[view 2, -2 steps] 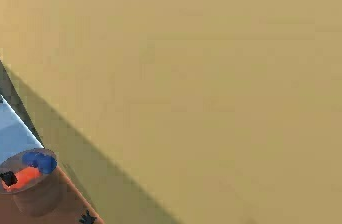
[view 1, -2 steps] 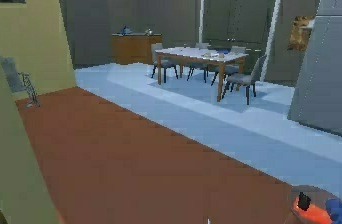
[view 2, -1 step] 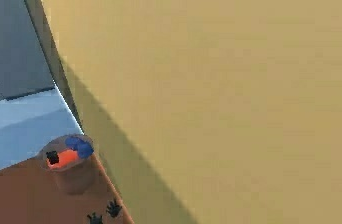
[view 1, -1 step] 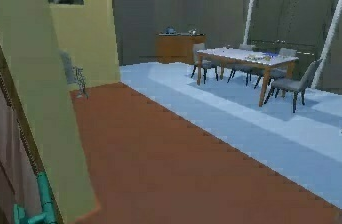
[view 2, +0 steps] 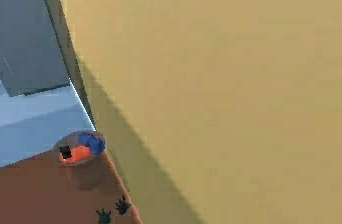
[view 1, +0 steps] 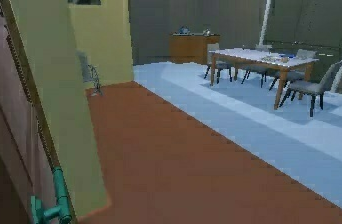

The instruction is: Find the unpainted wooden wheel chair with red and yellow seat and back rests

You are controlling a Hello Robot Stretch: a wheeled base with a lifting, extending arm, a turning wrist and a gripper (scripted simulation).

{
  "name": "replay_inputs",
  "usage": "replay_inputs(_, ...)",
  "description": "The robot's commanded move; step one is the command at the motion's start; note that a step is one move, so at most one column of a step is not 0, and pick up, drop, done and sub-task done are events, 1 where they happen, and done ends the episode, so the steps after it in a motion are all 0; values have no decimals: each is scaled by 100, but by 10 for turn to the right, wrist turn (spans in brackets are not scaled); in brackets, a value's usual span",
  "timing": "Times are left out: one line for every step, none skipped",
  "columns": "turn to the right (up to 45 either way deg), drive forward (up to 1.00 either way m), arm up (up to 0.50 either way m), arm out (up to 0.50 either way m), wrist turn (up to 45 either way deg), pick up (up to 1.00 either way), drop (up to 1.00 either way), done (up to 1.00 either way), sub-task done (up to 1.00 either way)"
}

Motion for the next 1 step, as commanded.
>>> replay_inputs(0,60,0,0,0,0,0,0,0)
